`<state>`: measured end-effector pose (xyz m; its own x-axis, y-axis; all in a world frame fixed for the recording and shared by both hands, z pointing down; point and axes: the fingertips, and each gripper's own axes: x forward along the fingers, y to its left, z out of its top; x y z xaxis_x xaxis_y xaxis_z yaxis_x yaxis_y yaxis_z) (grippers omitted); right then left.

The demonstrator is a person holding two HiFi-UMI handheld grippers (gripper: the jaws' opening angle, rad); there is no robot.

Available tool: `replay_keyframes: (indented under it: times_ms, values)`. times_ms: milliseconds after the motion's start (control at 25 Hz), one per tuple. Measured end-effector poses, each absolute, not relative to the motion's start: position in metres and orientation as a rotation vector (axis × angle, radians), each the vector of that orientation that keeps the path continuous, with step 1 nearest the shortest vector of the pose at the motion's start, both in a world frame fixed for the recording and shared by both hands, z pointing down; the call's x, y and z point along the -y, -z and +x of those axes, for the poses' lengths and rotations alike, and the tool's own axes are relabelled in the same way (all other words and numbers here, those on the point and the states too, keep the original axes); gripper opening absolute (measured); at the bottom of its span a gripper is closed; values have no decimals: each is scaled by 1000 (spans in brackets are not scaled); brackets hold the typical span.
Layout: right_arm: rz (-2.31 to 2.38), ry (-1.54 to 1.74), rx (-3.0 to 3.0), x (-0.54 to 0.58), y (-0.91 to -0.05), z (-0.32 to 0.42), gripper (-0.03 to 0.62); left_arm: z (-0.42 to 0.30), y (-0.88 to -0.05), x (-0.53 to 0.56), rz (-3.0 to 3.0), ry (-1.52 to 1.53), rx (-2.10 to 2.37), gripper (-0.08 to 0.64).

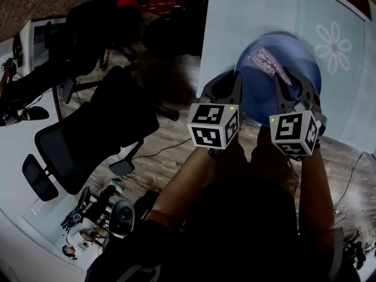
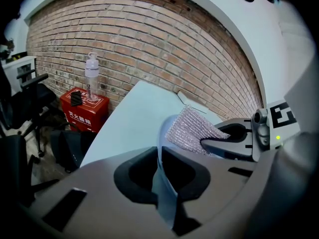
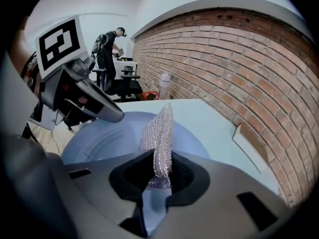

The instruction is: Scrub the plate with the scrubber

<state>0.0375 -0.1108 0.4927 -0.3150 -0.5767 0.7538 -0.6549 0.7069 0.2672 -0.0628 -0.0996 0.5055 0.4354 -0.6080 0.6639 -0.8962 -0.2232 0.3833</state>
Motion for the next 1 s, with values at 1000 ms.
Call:
replay_keyframes:
  times_ms: [1000]
  values:
    - [768,-100,1732,49,-504,107,81,-62,-506,99,1934,-490,1251,44]
